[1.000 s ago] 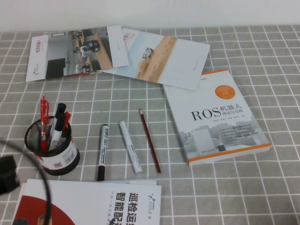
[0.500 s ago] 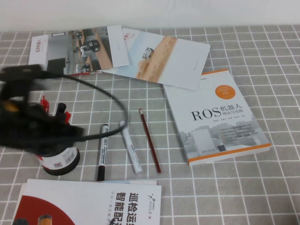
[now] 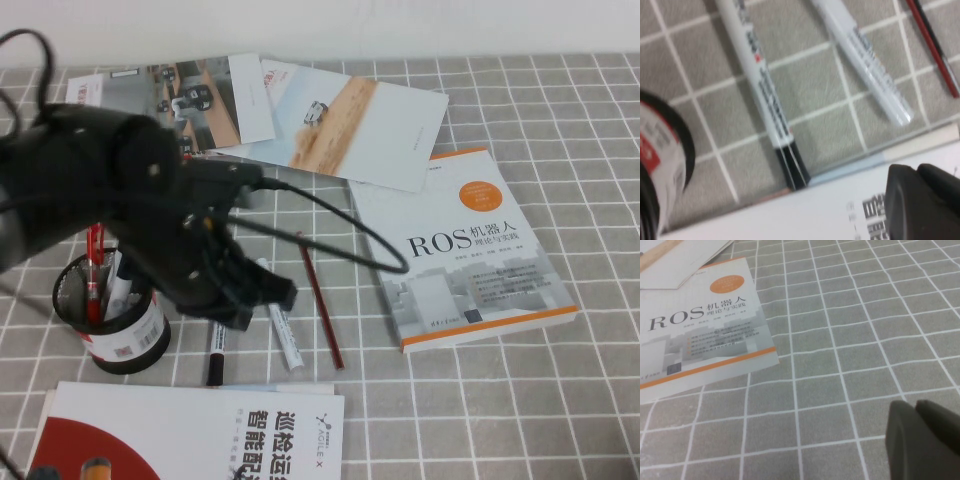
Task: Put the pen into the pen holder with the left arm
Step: Pick up the pen on the table
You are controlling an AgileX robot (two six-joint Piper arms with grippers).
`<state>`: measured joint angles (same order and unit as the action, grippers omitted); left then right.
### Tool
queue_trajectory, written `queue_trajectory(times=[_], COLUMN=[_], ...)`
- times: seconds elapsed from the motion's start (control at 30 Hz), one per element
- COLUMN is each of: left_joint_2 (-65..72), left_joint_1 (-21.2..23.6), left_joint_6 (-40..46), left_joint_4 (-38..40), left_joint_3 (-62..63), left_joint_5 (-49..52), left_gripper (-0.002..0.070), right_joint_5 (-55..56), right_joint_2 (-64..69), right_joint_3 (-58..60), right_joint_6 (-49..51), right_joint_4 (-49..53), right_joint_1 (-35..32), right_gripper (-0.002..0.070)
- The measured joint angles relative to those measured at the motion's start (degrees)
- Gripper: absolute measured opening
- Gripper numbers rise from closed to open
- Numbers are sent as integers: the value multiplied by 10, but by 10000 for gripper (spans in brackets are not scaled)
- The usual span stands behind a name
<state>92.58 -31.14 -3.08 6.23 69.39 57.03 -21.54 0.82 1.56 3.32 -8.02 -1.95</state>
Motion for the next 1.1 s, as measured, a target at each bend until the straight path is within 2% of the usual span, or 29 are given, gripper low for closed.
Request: queue_trajectory(times=[0.17,0.23,0.33,0.47,0.53,0.7,1.1], left_joint_2=[33,44,54,65,70,92,103], left_joint_1=[-2,-2,-2,-2,-4,-6,-25], left_joint_6=[19,37,48,31,13,51,126], left_joint_4=[-25,-36,-49,-62,-78,-120,-120], left_joint_3=[35,43,48,52,52,53,88], left_joint_5=[2,5,10,10,10,9,-3], left_gripper=[1,24,116,278,314,337,340], right_joint_5=[0,0,0,0,0,0,0], right_joint_2=[0,0,0,0,0,0,0], right_joint_3=[0,0,0,0,0,0,0], right_joint_6=[0,0,0,0,0,0,0], right_joint_4=[0,0,0,0,0,0,0], right_joint_1=[0,0,0,0,0,0,0], right_gripper=[-15,-15,-15,-15,-15,-15,-15])
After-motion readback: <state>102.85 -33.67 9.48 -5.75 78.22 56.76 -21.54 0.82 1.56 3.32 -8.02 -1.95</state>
